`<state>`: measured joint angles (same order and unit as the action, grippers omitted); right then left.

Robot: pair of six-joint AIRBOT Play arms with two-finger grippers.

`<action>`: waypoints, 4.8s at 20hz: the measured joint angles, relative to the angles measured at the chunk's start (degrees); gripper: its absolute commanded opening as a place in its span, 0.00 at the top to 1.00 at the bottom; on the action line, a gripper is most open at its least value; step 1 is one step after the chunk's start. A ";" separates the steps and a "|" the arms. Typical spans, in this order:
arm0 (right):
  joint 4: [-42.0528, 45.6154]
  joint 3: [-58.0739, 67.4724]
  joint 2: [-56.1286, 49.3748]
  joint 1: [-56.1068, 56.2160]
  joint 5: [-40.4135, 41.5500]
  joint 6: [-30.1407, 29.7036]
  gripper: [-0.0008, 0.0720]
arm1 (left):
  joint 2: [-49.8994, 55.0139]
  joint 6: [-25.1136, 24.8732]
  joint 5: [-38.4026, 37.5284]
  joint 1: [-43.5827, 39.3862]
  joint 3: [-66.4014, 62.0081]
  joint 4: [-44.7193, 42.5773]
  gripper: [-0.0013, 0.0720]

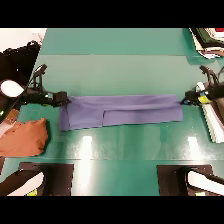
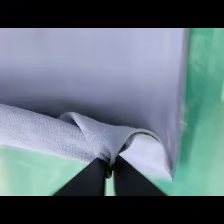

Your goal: Fold the shirts.

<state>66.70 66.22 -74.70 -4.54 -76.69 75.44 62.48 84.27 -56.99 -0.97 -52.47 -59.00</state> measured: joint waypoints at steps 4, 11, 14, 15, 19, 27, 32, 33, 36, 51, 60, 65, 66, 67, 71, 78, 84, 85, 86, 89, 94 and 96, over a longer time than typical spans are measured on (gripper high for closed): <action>-6.19 7.67 -8.79 -1.49 0.26 0.07 0.21 | 6.82 -0.09 1.07 0.02 -6.29 0.13 0.17; -9.40 5.16 -12.41 -11.47 -4.26 -4.63 0.20 | 8.98 -1.27 -6.12 0.00 -12.83 3.10 0.95; -9.92 0.74 -13.20 -14.53 -2.97 -7.61 0.20 | 9.35 -1.81 -6.78 -0.04 -13.42 5.16 0.95; -10.16 -0.33 -13.84 -14.99 -2.78 -8.39 0.20 | 9.38 -1.88 -6.51 -0.42 -13.49 5.42 0.95; -15.43 -2.54 -17.68 -14.78 -3.23 -11.43 0.21 | 9.99 -2.01 -2.95 -4.92 -13.70 6.27 0.95; -17.84 -3.37 -17.97 -11.23 -1.11 -15.56 0.97 | 19.32 2.58 8.07 -19.32 -14.10 8.79 0.95; -21.35 -0.46 -9.29 -9.20 -3.10 -16.13 0.97 | 28.76 3.13 10.78 -26.03 -20.33 11.72 0.95; -22.51 1.11 -7.58 -8.22 -3.67 -15.72 0.97 | 30.64 3.15 10.71 -27.23 -22.03 11.76 0.95; -25.49 7.39 -3.37 -3.89 -4.61 -12.74 0.97 | 35.08 3.17 10.64 -29.94 -26.29 12.15 0.95; -28.20 23.76 -0.70 21.11 -1.22 -4.07 0.97 | 41.11 3.17 8.24 -33.05 -33.05 11.26 0.95; -31.30 24.26 -4.79 37.09 9.53 -4.39 0.96 | 26.14 3.08 -1.38 -15.50 -37.40 -0.04 0.95; -33.42 27.87 -16.83 51.80 20.87 -6.71 0.37 | 15.37 1.38 -5.49 -1.97 -37.64 -2.10 0.95; -33.64 29.73 -19.74 54.23 21.79 -7.17 0.38 | 13.84 1.27 -6.10 0.07 -37.64 -2.43 0.95; -33.68 31.63 -22.21 56.02 21.88 -7.58 0.38 | 12.41 1.14 -6.78 1.97 -37.66 -2.51 0.95; -31.43 37.66 -27.56 57.48 15.82 -8.20 0.40 | 9.70 0.44 -10.34 5.75 -37.66 -2.86 0.95; -19.78 39.85 -26.56 44.13 1.14 -3.56 0.40 | 8.76 -0.59 -15.28 6.99 -37.66 -2.82 0.95; -17.25 31.04 -23.61 30.58 -4.11 -0.70 0.36 | 8.70 -1.55 -16.35 7.08 -37.42 -2.69 0.95; -17.25 27.98 -22.82 28.89 -3.34 -0.50 0.19 | 8.70 -1.68 -16.33 7.08 -37.33 -2.69 0.95; -17.53 24.50 -21.94 27.32 -1.79 -0.33 0.01 | 8.70 -1.86 -16.37 7.08 -37.29 -2.69 0.95; -19.47 15.45 -20.79 24.92 2.82 -0.04 0.01 | 8.70 -2.05 -16.13 7.08 -37.16 -2.60 0.95; -27.15 7.04 -24.06 26.80 8.44 -1.33 0.05 | 8.68 -2.21 -15.04 7.08 -37.13 -2.40 0.95; -31.93 6.38 -26.23 29.05 9.20 -2.93 0.24 | 8.70 -2.25 -14.82 7.08 -37.13 -2.32 0.95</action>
<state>34.76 72.60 -100.92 24.51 -67.48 72.51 71.18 82.02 -71.81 6.11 -89.60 -61.32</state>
